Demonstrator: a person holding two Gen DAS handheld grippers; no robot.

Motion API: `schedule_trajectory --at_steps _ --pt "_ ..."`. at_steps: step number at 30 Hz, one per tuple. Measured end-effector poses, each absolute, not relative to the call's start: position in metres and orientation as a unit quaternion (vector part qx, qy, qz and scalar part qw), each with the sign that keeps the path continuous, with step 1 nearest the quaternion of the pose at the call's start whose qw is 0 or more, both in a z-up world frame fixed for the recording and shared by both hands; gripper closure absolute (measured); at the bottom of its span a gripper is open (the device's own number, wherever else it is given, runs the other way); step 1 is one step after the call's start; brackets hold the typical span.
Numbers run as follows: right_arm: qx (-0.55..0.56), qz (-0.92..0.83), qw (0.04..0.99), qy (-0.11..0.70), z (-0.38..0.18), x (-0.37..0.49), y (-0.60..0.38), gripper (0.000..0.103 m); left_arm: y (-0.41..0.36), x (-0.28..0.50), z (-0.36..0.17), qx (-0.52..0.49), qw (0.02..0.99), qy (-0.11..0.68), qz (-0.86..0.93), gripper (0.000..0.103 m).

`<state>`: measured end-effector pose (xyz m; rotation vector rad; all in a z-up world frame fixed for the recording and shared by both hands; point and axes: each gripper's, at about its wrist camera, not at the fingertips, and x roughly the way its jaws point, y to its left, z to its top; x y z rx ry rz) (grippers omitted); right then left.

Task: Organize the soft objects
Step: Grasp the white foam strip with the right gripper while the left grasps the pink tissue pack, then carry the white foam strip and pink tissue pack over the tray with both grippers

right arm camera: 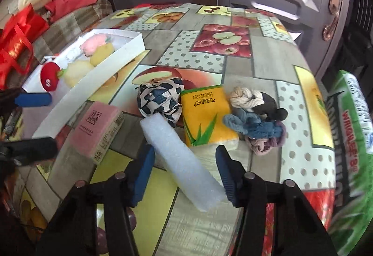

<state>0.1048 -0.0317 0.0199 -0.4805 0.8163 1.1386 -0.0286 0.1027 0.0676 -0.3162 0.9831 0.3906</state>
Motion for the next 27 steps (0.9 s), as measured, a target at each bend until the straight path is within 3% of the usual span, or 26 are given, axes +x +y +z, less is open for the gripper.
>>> schedule_trajectory --at_steps 2,5,7,8,13,14,15,18,22,27 --pt "-0.213 0.534 0.727 0.375 0.021 0.109 -0.039 0.084 0.101 -0.018 0.062 -0.135 0.848 0.474 0.198 0.001" --pt "-0.205 0.545 0.722 0.375 0.024 0.115 -0.061 0.084 0.103 -0.003 0.047 -0.126 0.835 0.493 0.209 0.003" --pt "-0.192 0.543 0.724 0.38 0.029 0.118 -0.072 0.084 0.104 0.006 0.035 -0.12 0.824 0.512 0.21 0.017" --pt "-0.181 0.54 0.727 0.383 0.031 0.121 -0.078 0.084 0.104 0.01 0.029 -0.12 0.818 0.521 0.214 0.019" --pt "-0.128 0.529 0.743 0.39 0.047 0.132 -0.107 0.084 0.102 0.019 0.009 -0.125 0.806 0.535 0.221 0.023" --pt "-0.119 0.528 0.747 0.386 0.053 0.133 -0.112 0.084 0.101 0.018 0.01 -0.125 0.81 0.528 0.225 0.029" --pt "-0.113 0.529 0.75 0.382 0.057 0.133 -0.116 0.084 0.1 0.018 0.012 -0.121 0.816 0.52 0.224 0.05" --pt "-0.09 0.532 0.758 0.365 0.075 0.133 -0.123 0.084 0.097 0.017 0.02 -0.116 0.826 0.509 0.213 0.054" --pt "-0.06 0.538 0.768 0.342 0.101 0.13 -0.126 0.084 0.094 0.006 0.053 -0.117 0.853 0.469 0.198 0.054" --pt "-0.015 0.549 0.792 0.265 0.169 0.125 -0.129 0.084 0.102 -0.017 0.169 -0.093 0.908 0.354 0.206 0.054"
